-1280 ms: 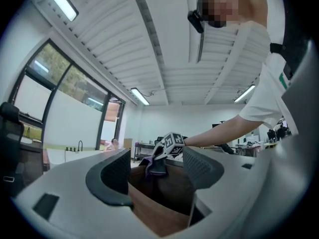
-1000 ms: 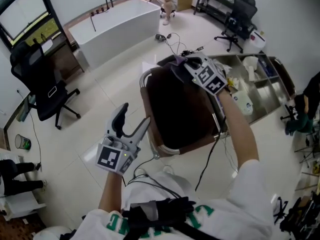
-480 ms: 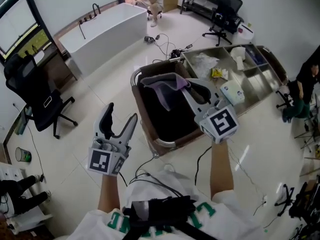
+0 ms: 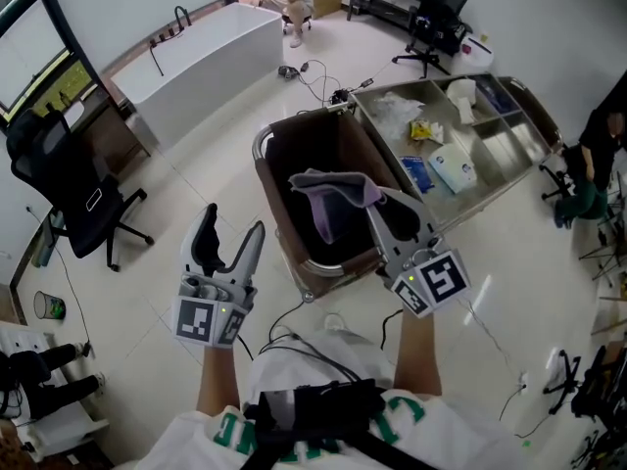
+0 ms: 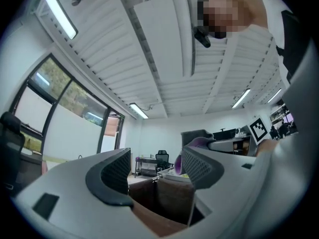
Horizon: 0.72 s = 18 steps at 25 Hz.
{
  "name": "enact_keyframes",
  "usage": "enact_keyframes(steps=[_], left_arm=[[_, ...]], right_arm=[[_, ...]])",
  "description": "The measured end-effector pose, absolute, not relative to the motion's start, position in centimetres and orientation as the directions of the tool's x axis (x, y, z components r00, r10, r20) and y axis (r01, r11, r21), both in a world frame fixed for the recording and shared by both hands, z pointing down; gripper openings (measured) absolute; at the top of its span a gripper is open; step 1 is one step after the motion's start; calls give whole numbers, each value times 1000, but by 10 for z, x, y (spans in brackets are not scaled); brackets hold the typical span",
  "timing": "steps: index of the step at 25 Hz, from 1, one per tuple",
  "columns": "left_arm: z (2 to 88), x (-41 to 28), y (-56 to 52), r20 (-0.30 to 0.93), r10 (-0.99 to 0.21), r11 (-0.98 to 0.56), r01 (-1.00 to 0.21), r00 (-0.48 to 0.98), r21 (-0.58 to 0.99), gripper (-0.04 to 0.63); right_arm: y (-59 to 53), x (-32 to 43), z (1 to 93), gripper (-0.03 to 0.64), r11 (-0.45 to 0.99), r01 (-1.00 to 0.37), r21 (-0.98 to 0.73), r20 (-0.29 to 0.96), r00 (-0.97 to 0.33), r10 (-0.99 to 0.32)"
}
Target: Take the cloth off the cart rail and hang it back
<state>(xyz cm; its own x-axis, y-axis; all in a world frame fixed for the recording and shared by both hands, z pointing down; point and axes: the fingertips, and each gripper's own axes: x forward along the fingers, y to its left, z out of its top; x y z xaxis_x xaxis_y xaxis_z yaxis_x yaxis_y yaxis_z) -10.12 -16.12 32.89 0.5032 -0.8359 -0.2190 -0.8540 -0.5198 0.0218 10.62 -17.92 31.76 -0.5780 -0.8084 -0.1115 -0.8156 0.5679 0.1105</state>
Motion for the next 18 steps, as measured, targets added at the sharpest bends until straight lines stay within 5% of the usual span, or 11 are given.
enact_keyframes(steps=[11, 18], left_arm=[[350, -111, -165, -153, -873, -466, -884, 464, -25, 307], [361, -127, -166, -125, -897, -428, -904, 424, 1, 305]], right_arm=[[-177, 76, 347, 66, 617, -783, 82, -59, -622, -781], [-201, 43, 379, 69, 702, -712, 23, 89, -698, -710]])
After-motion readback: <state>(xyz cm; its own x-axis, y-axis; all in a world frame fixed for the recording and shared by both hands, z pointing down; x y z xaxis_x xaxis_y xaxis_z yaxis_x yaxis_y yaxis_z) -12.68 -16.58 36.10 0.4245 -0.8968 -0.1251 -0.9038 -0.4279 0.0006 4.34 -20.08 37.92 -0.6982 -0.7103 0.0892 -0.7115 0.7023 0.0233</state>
